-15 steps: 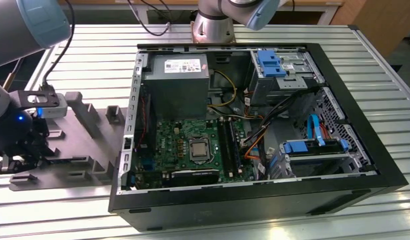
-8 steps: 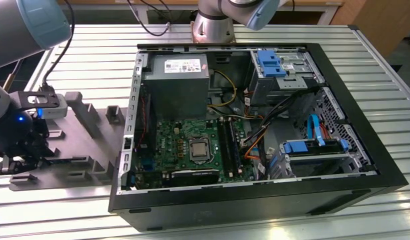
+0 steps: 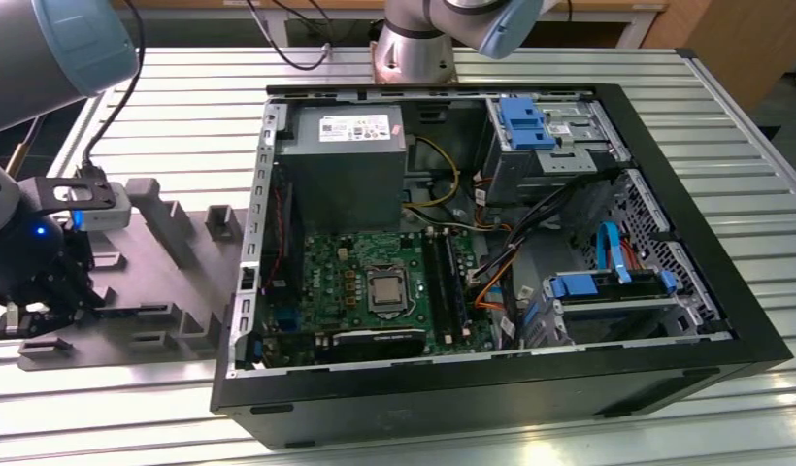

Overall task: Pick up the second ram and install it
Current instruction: 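Pick up the second ram and move it above second insertion slot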

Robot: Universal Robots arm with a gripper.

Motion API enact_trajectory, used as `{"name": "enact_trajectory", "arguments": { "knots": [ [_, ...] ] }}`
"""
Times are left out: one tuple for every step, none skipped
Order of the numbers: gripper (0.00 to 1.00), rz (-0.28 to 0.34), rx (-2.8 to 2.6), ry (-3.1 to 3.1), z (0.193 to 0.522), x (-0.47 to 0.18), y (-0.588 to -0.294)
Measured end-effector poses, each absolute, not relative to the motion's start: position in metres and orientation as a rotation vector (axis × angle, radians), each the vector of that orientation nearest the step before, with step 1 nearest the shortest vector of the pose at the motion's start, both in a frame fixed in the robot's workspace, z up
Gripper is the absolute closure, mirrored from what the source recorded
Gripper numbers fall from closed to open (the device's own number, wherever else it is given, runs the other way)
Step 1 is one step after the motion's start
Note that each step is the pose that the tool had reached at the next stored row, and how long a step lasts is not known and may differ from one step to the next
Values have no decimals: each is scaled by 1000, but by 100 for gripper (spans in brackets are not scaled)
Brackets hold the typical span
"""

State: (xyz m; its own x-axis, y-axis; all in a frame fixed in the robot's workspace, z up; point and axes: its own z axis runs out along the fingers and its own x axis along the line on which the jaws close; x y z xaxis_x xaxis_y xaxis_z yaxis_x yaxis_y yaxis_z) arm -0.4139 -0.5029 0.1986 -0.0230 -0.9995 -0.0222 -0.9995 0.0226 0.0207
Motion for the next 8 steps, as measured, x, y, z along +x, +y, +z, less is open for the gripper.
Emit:
{"name": "enact_trajectory", "arguments": {
  "knots": [
    [78,48,-2195,2245,199,-414,-503],
    [78,48,-2195,2245,199,-414,-503],
    [78,48,-2195,2245,199,-414,-503],
    [78,48,-2194,2245,199,-414,-503],
    [78,48,-2194,2245,199,-414,-503],
    [78,49,-2194,2245,200,-414,-503],
    [78,48,-2194,2245,199,-414,-503],
    [78,49,-2195,2244,199,-414,-503]
  ]
}}
